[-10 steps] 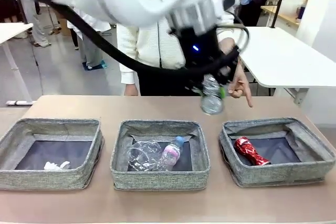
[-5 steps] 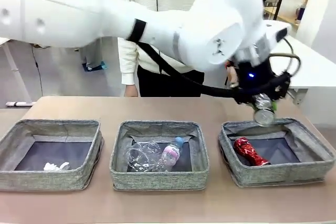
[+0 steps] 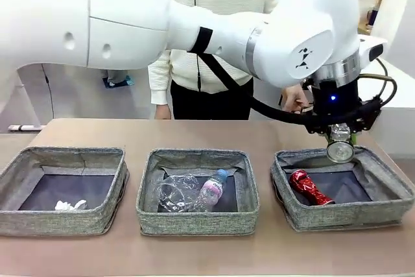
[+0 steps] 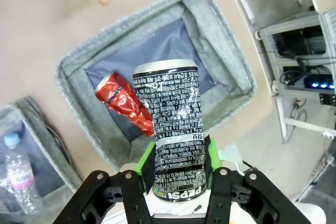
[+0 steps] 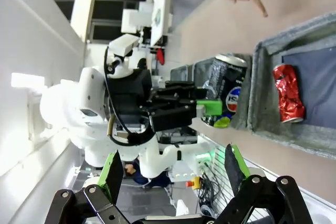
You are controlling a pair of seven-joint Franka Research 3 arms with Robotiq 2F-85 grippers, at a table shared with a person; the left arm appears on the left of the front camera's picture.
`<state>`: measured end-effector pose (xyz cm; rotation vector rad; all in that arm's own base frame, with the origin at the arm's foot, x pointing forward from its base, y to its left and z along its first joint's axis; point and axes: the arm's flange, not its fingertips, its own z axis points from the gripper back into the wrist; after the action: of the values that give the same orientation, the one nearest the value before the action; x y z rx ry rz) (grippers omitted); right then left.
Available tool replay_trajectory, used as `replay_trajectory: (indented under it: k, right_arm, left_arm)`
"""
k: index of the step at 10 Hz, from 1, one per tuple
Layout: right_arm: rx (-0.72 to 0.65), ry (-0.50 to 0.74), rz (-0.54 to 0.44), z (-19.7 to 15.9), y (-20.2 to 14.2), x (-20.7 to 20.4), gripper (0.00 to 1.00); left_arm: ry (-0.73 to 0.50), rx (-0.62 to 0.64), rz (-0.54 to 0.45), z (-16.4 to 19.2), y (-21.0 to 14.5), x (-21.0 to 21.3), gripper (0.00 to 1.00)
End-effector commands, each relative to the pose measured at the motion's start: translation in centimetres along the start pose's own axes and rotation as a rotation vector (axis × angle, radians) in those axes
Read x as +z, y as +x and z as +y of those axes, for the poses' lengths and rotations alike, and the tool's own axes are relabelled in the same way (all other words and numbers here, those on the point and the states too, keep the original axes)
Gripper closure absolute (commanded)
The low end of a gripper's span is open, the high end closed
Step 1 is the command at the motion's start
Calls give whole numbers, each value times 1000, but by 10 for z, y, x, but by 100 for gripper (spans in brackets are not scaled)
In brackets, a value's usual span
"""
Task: Sort the waste into the appropriate baskets.
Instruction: Place the picked waste into the Fabric basket indicated by the person.
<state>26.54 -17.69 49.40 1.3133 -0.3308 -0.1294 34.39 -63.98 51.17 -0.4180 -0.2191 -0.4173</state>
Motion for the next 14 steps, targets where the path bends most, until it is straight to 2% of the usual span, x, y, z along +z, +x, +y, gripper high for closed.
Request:
replay_trajectory:
  k: [1,8,9,11,12,13,14]
  right_arm:
    - [2,0,-8,3,0,2,0]
    - [2,0,-8,3,0,2,0]
    - [2,0,-8,3,0,2,0]
    - [0,0,0,0,0,0,0]
    - [16,35,50,3,1,-9,0]
    - [24,13,87,8,3,-26,0]
    - [39,23,137,14,5,-48,0]
  left_arm:
    - [28,-33,-37,-5,6,4,0]
    - [20,8,-62,12,11,24,0]
    - [8,-17,20,43,13,49,0]
    - [-12,93,116,135,-8,100,0]
    - [-30,150,140,172,-26,119,0]
    - [-14,225,147,215,-50,143,0]
    - [-35,286,124,251,-74,166,0]
